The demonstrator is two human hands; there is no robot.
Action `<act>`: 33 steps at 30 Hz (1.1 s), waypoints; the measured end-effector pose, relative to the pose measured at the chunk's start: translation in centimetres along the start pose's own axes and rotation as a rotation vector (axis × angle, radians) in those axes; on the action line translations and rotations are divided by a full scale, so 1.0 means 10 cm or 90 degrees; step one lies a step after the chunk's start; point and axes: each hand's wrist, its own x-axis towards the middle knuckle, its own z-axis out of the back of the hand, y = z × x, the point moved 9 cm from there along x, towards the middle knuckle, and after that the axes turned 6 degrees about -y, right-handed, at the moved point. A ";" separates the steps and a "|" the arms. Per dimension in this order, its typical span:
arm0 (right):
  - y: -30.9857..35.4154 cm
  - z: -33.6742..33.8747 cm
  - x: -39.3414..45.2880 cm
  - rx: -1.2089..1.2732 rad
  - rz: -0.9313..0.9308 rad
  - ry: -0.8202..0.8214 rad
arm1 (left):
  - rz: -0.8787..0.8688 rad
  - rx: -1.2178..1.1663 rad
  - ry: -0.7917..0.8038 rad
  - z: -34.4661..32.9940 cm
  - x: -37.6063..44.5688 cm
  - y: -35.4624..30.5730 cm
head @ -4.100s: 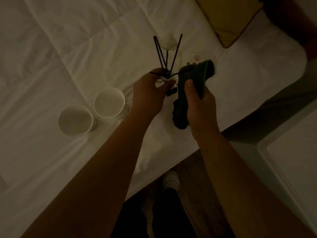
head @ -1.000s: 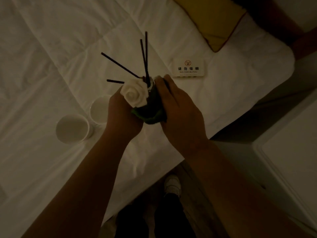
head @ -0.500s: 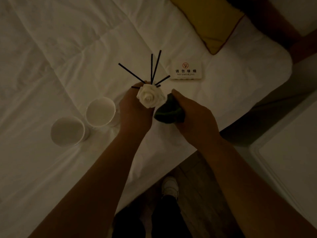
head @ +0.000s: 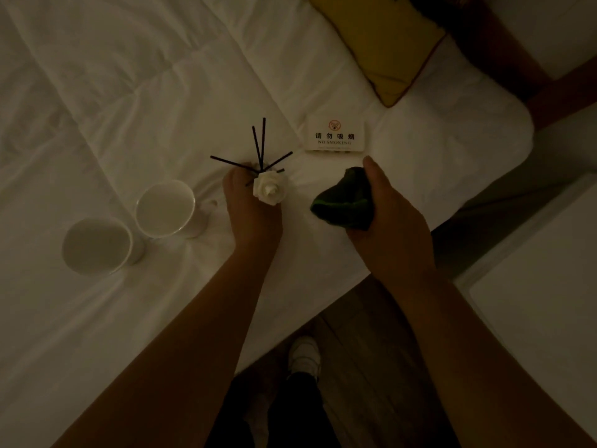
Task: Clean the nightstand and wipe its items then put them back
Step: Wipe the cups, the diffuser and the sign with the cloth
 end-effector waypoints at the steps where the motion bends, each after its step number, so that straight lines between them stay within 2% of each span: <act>1: -0.02 0.03 0.01 -0.005 -0.001 -0.011 | 0.009 -0.002 0.007 0.00 -0.01 0.02; 6: -0.14 0.09 0.06 0.009 -0.019 -0.032 | -0.021 0.068 0.041 0.10 -0.09 0.02; 11: -0.16 0.09 0.13 0.005 -0.029 -0.025 | 0.114 0.142 0.066 0.27 -0.74 0.23; 14: -0.17 0.12 0.17 -0.001 -0.037 -0.013 | 0.025 0.084 0.097 0.20 -1.21 -0.06; 16: -0.18 0.18 0.21 0.005 -0.038 -0.015 | -0.066 0.076 0.143 -0.04 -1.26 -0.30; 17: -0.19 0.21 0.24 0.011 -0.040 -0.017 | -0.078 0.072 0.148 -0.19 -1.16 -0.38; 23: -0.39 0.44 0.41 0.030 -0.073 -0.076 | 0.158 0.073 0.073 -0.98 -0.20 -0.43; 28: -0.51 0.53 0.50 0.020 -0.076 -0.101 | 0.219 0.101 0.021 -1.10 -0.01 -0.31; 33: -0.57 0.57 0.60 0.035 -0.072 -0.133 | 0.188 -0.045 0.040 -1.11 -0.18 -0.37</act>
